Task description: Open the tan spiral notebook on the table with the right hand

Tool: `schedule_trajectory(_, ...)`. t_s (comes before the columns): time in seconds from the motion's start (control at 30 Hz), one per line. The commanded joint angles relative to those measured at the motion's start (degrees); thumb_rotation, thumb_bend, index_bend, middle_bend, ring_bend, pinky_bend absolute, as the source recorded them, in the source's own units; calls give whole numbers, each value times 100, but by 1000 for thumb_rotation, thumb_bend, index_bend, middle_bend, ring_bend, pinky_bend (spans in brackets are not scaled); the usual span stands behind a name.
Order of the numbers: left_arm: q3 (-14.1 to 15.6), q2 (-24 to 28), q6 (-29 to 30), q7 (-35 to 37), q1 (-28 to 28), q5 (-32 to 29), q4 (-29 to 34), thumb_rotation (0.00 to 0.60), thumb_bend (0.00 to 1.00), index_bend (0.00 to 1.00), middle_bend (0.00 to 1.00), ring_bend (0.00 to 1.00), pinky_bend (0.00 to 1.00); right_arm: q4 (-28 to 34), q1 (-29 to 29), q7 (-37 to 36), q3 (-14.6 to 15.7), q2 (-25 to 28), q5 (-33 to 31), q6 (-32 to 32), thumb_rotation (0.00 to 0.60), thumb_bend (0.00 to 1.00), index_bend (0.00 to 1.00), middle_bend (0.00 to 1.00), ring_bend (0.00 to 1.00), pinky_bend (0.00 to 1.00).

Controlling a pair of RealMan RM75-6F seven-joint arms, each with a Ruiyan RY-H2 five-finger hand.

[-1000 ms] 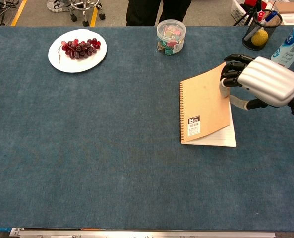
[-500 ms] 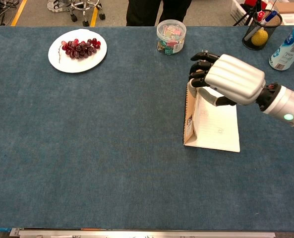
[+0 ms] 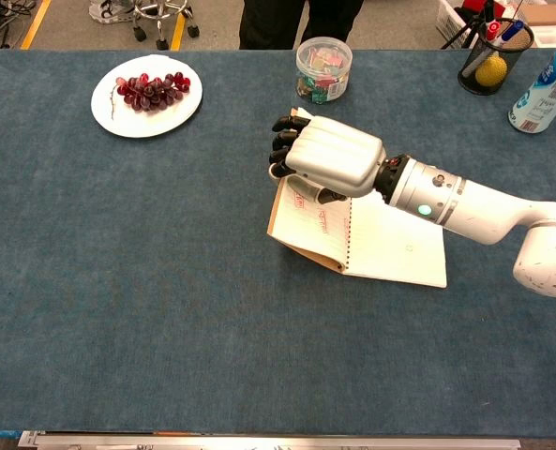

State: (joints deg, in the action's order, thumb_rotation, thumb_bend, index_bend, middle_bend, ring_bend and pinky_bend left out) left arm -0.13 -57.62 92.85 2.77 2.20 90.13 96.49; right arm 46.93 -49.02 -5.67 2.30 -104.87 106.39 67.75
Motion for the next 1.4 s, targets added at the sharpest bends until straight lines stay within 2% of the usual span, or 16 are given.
schedule_trajectory(0.03,4,1,2,-2,1,10,1,600,408,135,106,97,139,-129,-68,113,-37,-152,-114,-197,600,407,502,372,220,162)
schedule_trajectory(0.07,5,0,6,-1,5,10,1,600,408,135,106,97,139,-156,-81,170,-41,-194,-152,-266,600,369,444,341,191,151)
schedule_trajectory(0.17,3,2,16,1,10,11,5,600,408,135,106,97,139,-173,-73,374,-79,-283,-262,-359,600,167,227,210,84,92)
schedule_trajectory(0.27,7,5,19,-8,10,27,15,600,408,135,106,97,139,-139,-44,551,-139,-339,-358,-346,600,83,86,118,17,52)
schedule_trajectory(0.37,11,10,28,-16,15,40,26,600,408,135,106,97,139,-44,-12,605,-194,-338,-436,-269,600,31,8,62,0,28)
schedule_trajectory(0.57,-1,3,20,-25,6,33,30,600,408,135,106,97,139,265,112,593,-339,-95,-519,225,600,11,0,45,0,20)
schedule_trajectory(0.77,-4,-9,-6,-55,-10,34,44,600,408,135,106,97,139,867,330,626,-395,480,-588,625,600,14,0,45,0,20)
schedule_trajectory(0.87,1,-10,2,-38,-5,41,32,600,408,136,106,97,139,1151,482,578,-290,815,-555,776,600,14,0,46,0,20)
schedule_trajectory(1.0,-7,-10,-4,-16,4,-3,11,600,408,135,106,97,139,1439,798,508,0,1332,-448,1015,600,16,0,46,0,20)
schedule_trajectory(1.1,1,-28,-54,-29,-18,-3,-4,600,408,136,105,97,139,1458,947,511,183,1565,-462,912,600,15,0,51,0,20)
schedule_trajectory(1.23,-1,-45,-83,-48,-45,20,9,600,408,135,106,97,139,1316,1028,579,278,1587,-495,729,600,16,0,53,0,20)
schedule_trajectory(1.4,-3,-29,-64,-46,-43,32,39,600,408,135,106,97,139,1045,965,518,274,1286,-511,446,600,16,0,53,0,20)
